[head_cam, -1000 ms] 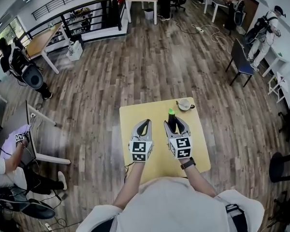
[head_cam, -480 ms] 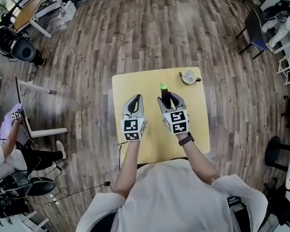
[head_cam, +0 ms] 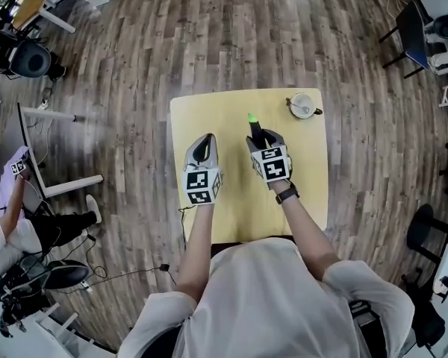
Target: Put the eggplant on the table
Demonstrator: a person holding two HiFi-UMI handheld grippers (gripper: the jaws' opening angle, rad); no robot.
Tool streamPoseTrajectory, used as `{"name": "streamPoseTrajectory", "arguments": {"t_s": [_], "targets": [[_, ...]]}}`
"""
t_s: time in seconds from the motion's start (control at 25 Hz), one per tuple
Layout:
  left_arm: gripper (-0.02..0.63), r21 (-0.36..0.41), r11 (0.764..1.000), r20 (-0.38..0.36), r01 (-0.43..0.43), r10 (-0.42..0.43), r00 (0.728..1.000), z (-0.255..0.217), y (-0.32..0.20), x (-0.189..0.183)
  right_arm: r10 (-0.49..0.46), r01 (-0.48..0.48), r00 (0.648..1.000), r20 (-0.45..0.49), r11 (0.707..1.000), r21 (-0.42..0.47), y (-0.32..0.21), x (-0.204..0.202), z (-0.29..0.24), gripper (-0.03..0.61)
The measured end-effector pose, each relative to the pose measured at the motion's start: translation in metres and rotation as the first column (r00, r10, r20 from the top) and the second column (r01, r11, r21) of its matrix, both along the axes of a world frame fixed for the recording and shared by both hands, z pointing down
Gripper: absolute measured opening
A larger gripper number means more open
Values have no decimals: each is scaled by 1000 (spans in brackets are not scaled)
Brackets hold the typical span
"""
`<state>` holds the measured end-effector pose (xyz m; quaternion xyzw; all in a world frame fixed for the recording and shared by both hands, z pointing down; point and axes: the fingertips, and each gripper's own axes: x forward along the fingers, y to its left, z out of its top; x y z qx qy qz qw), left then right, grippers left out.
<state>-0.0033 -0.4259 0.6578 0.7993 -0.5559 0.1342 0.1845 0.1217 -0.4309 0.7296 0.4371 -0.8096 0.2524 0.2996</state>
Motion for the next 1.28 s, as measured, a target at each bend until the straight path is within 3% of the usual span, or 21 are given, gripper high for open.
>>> {"name": "streamPoseTrajectory", "arguments": {"t_s": [0.28,0.64,0.88,1.04,1.28], "targets": [[5,-59,998,8,-10,11,1000,28,4,-1,-47,38,997,-62,990,-138,12,-8,58,199],[5,-78,996,17,-38,40,999,40,11,10,-57,30,990,-128,979,-201,18,3,95,201],[6,-83,996,12,-43,45,999,40,17,3,-64,36,988,-143,980,-195,16,-2,100,201],[6,-80,996,7,-35,36,999,38,25,-1,-36,12,989,-141,985,-170,19,-1,95,247],[5,-63,998,2,-11,11,1000,25,30,-15,25,-38,991,-130,994,-104,17,-3,65,250]]}}
